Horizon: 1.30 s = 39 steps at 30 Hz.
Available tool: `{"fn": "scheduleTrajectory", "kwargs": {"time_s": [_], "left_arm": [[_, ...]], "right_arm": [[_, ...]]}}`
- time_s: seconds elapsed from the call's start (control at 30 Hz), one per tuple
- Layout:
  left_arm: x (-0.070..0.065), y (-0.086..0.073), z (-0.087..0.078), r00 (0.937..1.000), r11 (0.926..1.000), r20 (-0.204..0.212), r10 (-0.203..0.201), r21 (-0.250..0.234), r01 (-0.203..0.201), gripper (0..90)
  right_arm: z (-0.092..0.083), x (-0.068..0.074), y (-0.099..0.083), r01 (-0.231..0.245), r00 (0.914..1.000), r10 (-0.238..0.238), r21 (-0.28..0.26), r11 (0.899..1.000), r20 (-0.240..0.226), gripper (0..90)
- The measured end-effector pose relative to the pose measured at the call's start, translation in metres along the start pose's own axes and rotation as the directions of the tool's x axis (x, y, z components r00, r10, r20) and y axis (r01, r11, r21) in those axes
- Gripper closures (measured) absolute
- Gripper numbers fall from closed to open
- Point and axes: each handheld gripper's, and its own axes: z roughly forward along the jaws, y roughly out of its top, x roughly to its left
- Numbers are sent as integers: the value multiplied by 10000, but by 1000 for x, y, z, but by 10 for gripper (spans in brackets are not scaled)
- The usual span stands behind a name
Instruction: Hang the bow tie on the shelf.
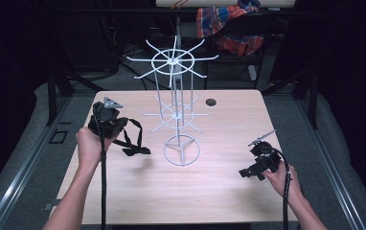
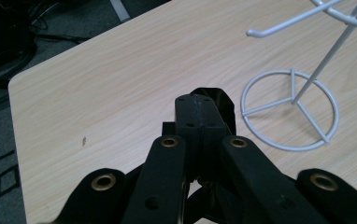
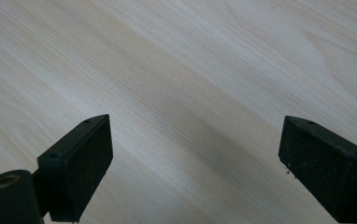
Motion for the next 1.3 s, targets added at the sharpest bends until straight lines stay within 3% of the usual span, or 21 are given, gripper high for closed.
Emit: {"fn": "scheduleTrajectory", "kwargs": {"time_s": [0.6, 1.1, 1.3], "left_arm": [[-4, 15, 5, 9995, 9983, -9, -325, -482, 324, 900], [-13, 27, 0, 9998, 9947, -59, -172, -1017, 166, 900], [-18, 30, 1, 10000, 9947, 28, -85, -1026, 87, 900]], "right_arm": [[1, 0, 0, -79, 10000, 79, -26, 10000, -45, 96], [1, 0, 1, -63, 9999, 63, -7, 10000, -90, 96], [1, 0, 1, -55, 9999, 55, -14, 10000, -99, 96]]}}
